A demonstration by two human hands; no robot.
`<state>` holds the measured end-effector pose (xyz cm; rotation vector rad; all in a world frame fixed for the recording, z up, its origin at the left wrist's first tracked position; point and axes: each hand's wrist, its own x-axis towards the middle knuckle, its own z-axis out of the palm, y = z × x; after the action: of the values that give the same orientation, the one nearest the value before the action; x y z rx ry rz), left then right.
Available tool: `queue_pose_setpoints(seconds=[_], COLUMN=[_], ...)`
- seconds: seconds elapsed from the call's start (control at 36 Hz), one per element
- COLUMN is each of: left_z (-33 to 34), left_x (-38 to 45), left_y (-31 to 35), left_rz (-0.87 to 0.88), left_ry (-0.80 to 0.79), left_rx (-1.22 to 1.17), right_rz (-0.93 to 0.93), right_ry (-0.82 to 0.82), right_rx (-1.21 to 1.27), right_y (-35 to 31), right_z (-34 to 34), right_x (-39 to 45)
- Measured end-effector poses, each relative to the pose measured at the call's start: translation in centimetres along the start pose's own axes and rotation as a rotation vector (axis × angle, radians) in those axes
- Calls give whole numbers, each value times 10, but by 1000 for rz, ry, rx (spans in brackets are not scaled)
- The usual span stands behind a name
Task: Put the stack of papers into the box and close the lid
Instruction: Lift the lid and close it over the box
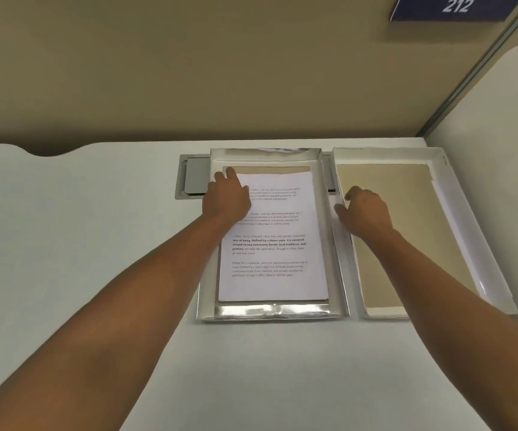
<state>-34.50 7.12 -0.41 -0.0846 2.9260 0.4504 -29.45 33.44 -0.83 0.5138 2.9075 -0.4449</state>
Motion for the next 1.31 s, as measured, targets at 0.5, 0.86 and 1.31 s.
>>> queue_pose_setpoints(seconds=[0.5, 0.86, 1.31], left_z=[-7, -25, -48], left_x=[-108, -155, -168], left_y=[11, 22, 11], left_rz=[84, 39, 2], left_ry=[76, 113, 132], left_rx=[-63, -247, -734], right_rz=[134, -2, -341], right_ry=[-204, 220, 529], right_rx=[-99, -165, 164], right_y=[34, 21, -45], right_z=[11, -63, -165], right_x=[-129, -170, -235])
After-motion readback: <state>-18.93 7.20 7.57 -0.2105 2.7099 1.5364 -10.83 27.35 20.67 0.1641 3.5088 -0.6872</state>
